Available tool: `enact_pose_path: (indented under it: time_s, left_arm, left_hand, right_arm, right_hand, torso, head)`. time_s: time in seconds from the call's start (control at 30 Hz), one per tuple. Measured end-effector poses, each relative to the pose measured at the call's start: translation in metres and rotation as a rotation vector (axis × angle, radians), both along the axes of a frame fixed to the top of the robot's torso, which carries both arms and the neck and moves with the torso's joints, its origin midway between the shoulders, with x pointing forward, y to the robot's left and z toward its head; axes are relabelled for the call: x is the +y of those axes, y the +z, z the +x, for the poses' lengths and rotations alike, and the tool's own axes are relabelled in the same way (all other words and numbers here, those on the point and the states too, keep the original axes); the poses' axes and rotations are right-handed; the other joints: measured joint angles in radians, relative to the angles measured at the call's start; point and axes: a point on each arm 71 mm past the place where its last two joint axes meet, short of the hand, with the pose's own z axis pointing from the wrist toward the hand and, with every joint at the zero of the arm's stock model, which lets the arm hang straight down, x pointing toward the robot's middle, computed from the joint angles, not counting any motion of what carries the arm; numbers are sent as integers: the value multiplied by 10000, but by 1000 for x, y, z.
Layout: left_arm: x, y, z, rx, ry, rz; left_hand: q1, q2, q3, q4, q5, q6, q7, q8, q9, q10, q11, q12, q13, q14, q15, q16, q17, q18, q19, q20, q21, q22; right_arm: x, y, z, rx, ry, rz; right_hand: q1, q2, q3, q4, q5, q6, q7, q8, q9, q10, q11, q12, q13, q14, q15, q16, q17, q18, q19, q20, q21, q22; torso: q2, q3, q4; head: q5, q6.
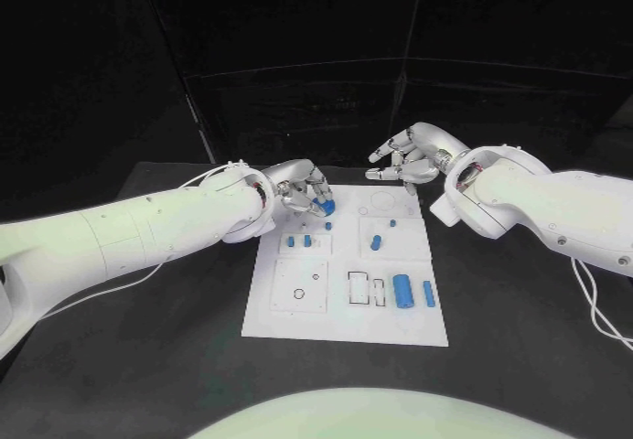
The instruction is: Assemble the parts on the task board
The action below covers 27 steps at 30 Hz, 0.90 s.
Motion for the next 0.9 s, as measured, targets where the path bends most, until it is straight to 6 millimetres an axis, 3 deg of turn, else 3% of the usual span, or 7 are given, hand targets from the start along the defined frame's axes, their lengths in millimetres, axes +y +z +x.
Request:
enact_pose_path:
  time_s: [0.17,0.43,0.9]
  left_arm:
    - [-8,-4,2,-257,-296,530]
    - [-17,-11,4,-361,-757,1403]
    - [-29,-21,3,-338,-1237,2169]
  left_hand:
    - [-75,-15,-2,-58,0,125,-17,-326,-201,175,-32,-293,-378,464,-15,887,971,-2,610,-33,956,843]
    - [-158,-17,-14,-69,0,196,-15,-478,-317,316,-32,-447,-602,535,-15,944,916,-2,885,-41,1597,1443]
    - [-243,-12,-13,-69,1,362,3,-565,-363,424,-64,-557,-731,606,-15,1061,969,-2,1084,-59,2035,1884]
  right_arm:
    - [1,0,0,-1,13,6]
    - [3,0,0,-2,46,20]
    - [4,0,0,-2,74,32]
  right_hand:
    - [0,0,0,0,0,0,0,0,0,0,0,0,0,0,0,0,-1,-1,0,0,0,0]
    - [40,41,0,0,0,0,0,0,0,0,0,0,1,0,0,0,-1,0,0,0,0,1]
    - [40,40,0,0,0,0,0,0,0,1,0,0,2,0,0,0,-2,0,0,0,0,2]
  torso:
    - [0,-4,2]
    - [1,1,-2]
    - [0,4,-1]
  head:
    - [-4,9]
    - [-26,17]
    - [-81,4]
